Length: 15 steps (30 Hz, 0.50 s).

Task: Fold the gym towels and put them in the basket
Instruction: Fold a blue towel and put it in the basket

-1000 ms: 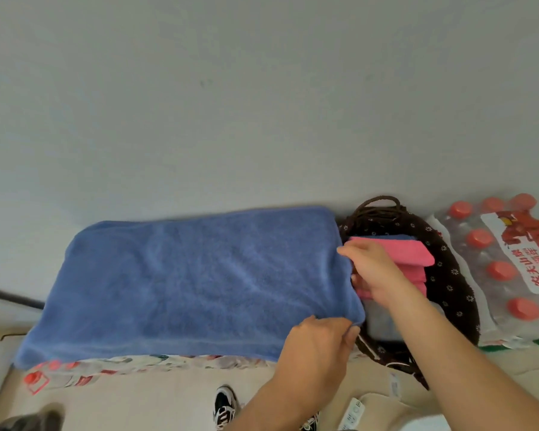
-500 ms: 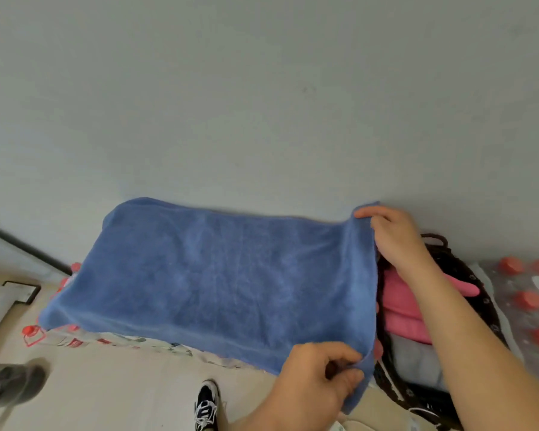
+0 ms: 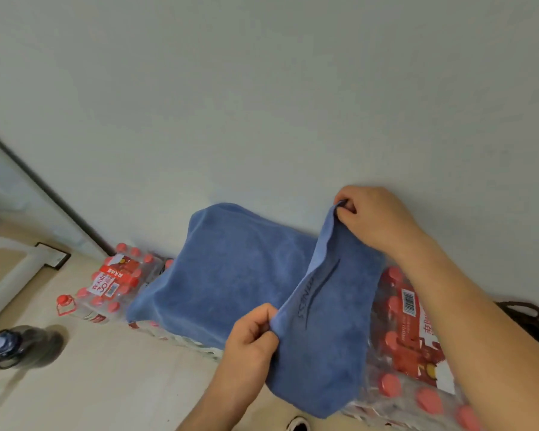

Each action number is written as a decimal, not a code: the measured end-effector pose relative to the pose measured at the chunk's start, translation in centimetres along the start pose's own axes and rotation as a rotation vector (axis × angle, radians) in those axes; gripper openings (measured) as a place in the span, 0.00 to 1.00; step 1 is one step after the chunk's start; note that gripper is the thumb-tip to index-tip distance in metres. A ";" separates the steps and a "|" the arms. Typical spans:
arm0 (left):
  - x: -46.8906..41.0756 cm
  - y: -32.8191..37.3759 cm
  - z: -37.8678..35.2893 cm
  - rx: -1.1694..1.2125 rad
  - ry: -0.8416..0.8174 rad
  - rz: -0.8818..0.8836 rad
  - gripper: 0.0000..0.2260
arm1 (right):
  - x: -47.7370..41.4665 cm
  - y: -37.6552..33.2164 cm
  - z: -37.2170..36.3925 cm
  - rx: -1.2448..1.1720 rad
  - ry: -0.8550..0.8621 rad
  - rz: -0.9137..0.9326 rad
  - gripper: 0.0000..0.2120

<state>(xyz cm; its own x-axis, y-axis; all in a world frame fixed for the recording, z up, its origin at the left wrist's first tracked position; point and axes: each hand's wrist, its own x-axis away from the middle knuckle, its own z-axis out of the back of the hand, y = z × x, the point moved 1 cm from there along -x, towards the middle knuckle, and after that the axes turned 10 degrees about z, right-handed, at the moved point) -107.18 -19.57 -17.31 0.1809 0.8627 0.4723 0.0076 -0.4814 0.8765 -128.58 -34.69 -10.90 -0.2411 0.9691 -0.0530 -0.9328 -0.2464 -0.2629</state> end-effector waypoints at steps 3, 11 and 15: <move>-0.2 0.5 4.1 0.056 0.082 -0.006 0.06 | -3.5 -4.2 -1.8 0.050 -0.037 0.072 0.09; -1.4 -0.8 14.2 0.213 0.331 0.026 0.09 | -11.4 -13.5 -7.5 0.073 -0.109 0.176 0.10; -2.5 -1.9 16.9 0.024 0.551 0.026 0.15 | -11.6 -14.6 -9.9 -0.055 -0.197 0.152 0.18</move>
<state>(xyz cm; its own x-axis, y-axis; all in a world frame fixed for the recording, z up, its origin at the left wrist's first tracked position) -91.02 -23.44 -21.73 -0.3598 0.8011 0.4782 0.0339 -0.5010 0.8648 -109.50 -42.17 -16.03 -0.4300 0.8982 0.0912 -0.8671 -0.3828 -0.3187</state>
